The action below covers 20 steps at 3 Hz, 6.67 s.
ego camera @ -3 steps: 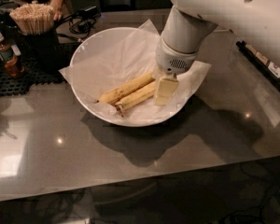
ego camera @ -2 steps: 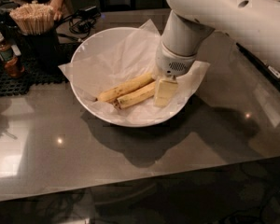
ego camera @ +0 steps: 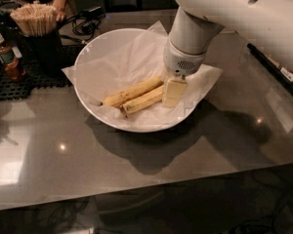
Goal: Pick banana from white bowl
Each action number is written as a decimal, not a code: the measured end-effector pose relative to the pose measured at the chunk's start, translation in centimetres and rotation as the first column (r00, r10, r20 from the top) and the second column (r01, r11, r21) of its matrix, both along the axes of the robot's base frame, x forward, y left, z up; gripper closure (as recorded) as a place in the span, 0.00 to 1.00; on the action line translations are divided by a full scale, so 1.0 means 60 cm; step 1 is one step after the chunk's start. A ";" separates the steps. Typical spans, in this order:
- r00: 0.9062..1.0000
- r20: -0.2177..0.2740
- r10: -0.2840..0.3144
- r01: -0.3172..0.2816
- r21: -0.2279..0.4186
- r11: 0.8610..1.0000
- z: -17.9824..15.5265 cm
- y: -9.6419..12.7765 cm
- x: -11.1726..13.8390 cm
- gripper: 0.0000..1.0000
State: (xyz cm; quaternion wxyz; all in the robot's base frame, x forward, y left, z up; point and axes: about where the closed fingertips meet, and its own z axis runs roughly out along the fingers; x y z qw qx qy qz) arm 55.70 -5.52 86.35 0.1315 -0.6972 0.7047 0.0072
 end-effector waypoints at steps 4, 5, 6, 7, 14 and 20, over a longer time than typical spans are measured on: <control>0.998 0.059 0.025 -0.027 0.040 0.999 0.022 0.043 0.010 0.43; 0.998 0.056 0.007 -0.009 0.034 0.999 0.016 0.035 0.011 0.43; 0.998 0.066 -0.015 0.013 0.031 0.999 0.014 0.026 0.009 0.44; 0.995 0.092 -0.039 0.037 0.029 0.999 0.018 0.016 0.001 0.43; 0.993 0.094 -0.075 0.081 -0.064 0.995 -0.034 0.010 0.001 0.54; 0.991 0.107 -0.083 0.089 -0.049 0.995 -0.022 -0.007 -0.001 1.00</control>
Offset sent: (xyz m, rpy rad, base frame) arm 0.0226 0.0249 0.0355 0.0288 -0.1065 0.0385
